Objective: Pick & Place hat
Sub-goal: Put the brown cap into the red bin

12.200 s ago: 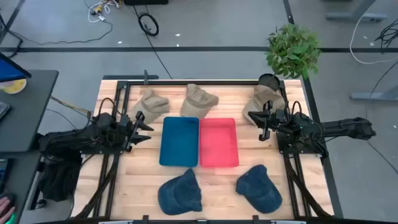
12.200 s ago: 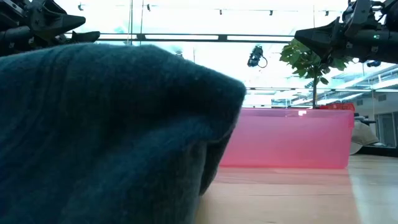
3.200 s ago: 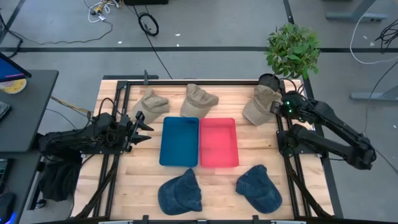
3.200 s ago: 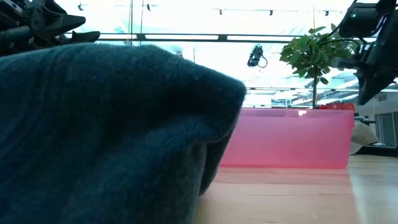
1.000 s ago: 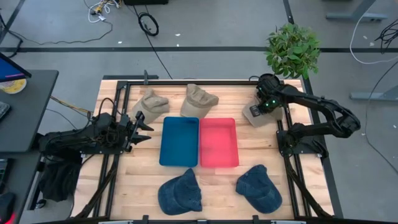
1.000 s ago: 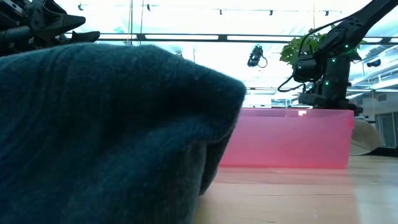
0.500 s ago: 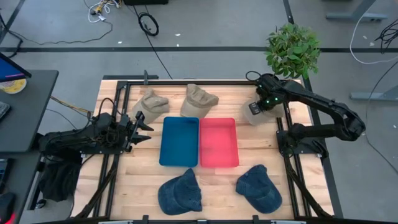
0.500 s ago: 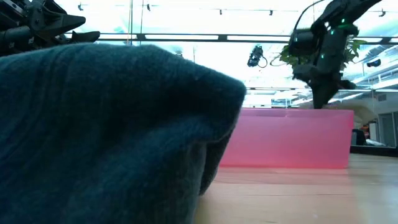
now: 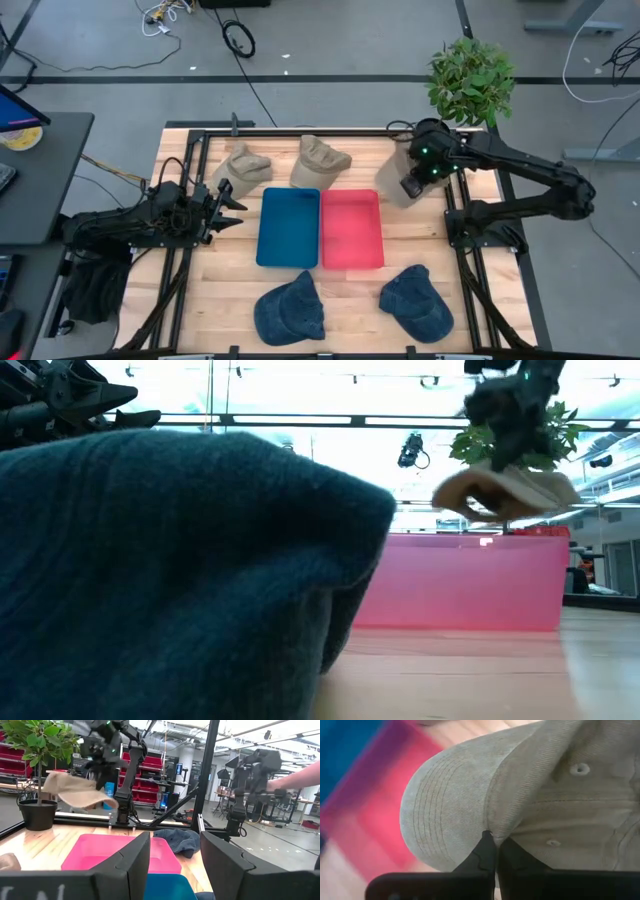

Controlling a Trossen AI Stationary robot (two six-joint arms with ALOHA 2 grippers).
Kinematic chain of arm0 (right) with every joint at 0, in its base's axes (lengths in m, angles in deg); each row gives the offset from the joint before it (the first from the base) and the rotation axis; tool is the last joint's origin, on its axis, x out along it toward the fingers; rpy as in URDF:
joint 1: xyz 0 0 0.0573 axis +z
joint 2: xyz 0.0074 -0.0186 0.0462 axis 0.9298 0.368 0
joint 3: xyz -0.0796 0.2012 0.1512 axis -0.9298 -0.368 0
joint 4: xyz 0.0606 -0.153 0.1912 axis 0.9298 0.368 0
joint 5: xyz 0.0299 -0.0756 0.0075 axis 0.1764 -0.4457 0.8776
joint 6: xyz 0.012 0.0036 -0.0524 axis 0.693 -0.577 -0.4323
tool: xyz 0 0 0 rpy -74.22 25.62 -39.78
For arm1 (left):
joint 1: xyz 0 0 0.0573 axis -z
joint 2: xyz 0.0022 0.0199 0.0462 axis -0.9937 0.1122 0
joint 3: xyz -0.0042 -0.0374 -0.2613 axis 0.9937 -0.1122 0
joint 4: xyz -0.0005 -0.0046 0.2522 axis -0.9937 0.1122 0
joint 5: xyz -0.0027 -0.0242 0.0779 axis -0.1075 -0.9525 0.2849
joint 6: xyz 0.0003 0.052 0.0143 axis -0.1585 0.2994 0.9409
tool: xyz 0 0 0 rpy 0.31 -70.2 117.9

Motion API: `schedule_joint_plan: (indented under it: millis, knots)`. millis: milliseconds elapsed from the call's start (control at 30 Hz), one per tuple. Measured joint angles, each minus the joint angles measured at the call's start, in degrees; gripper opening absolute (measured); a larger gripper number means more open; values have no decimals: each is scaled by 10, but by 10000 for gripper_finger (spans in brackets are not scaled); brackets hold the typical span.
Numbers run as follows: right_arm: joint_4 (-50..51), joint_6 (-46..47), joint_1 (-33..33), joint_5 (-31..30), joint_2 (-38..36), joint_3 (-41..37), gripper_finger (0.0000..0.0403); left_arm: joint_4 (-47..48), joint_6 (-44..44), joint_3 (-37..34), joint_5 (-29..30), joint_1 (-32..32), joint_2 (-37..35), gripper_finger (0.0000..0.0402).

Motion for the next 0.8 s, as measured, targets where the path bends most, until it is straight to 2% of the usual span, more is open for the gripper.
schedule_joint_plan:
  millis: [267,433,600,800]
  knots:
    - [-23,-74,135,1,55,54,0,0,0,0,0,0,0,177]
    - [-97,-82,210,1,108,61,0,0,0,0,0,0,0,177]
    - [-165,-79,272,-5,166,61,0,0,0,0,0,0,0,177]
    - [-193,-89,319,-15,230,61,0,0,0,0,0,0,0,177]
